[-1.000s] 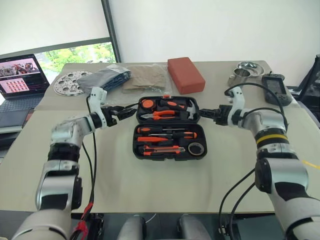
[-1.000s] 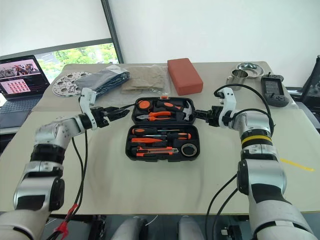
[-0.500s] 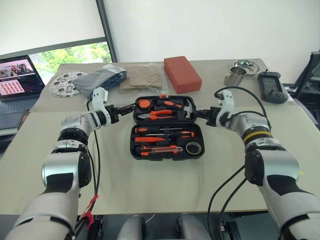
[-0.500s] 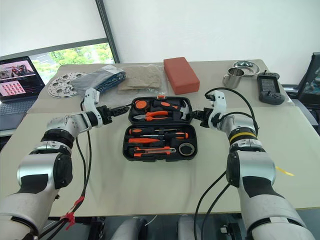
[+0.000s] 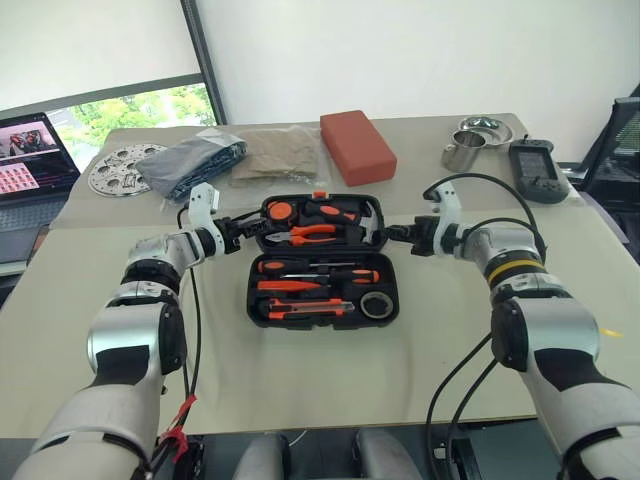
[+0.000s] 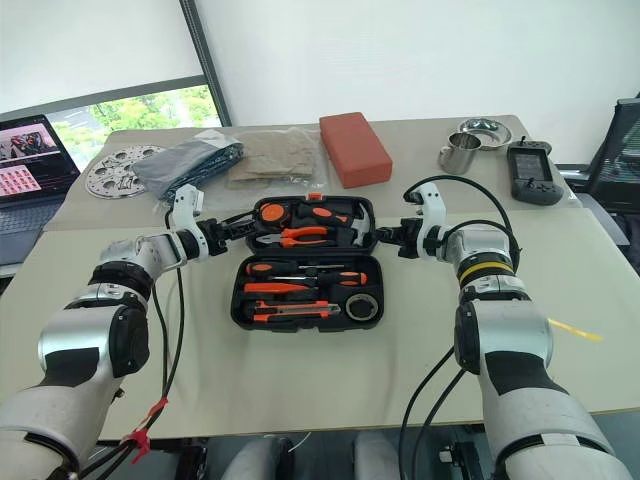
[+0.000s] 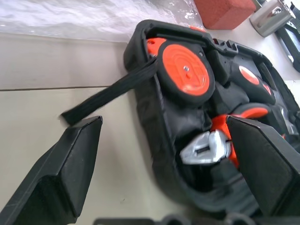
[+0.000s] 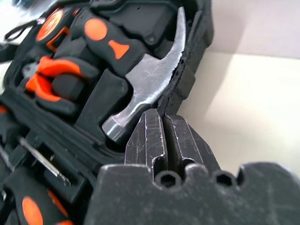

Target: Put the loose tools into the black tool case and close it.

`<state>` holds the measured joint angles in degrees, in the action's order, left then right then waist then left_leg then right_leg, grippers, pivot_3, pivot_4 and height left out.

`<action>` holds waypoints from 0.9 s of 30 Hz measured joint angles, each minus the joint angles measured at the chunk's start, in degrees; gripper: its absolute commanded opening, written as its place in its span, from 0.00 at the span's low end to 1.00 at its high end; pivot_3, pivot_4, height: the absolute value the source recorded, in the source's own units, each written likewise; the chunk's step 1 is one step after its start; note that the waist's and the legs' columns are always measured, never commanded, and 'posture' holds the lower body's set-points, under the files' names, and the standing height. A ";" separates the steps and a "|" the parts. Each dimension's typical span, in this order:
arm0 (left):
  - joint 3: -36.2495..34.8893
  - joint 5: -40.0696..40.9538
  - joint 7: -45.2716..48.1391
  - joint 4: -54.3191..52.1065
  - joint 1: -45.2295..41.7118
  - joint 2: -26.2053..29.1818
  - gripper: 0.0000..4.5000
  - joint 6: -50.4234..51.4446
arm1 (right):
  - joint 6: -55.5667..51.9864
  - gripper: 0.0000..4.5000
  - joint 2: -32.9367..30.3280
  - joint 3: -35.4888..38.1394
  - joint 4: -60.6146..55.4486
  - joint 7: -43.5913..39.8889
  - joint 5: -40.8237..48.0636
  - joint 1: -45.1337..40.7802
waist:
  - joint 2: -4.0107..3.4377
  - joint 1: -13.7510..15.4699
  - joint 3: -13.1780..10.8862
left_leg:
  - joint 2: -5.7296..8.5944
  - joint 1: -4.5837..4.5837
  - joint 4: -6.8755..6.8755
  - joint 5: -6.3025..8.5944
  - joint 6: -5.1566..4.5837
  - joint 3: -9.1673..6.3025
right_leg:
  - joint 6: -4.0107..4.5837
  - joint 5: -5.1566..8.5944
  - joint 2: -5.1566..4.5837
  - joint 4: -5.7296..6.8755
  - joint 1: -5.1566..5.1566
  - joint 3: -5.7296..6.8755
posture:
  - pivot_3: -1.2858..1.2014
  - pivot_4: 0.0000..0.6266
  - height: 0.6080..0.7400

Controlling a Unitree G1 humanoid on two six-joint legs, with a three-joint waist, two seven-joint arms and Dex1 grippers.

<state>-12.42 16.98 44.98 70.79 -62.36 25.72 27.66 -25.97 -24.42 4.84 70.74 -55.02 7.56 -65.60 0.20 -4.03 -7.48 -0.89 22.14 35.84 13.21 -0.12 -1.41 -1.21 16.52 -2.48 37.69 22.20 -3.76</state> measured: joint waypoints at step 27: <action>-3.53 -1.13 4.95 0.47 0.97 1.31 0.01 0.14 | 7.37 0.00 0.90 1.71 -0.11 0.39 -0.17 1.13 | 0.00 0.05 0.00 | 0.05 -0.02 0.02 -0.12 0.21 -0.03 | 0.00 0.00 -0.05 0.26 0.04 0.00 | 0.52 0.24 0.75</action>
<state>-15.95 15.85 49.93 71.26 -61.39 27.04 27.81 -18.61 -23.52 6.55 70.63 -54.62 7.39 -64.47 0.20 -3.98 -7.48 -0.84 22.12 35.87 13.08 0.09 -1.44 -1.21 16.52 -2.53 37.95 22.24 -3.75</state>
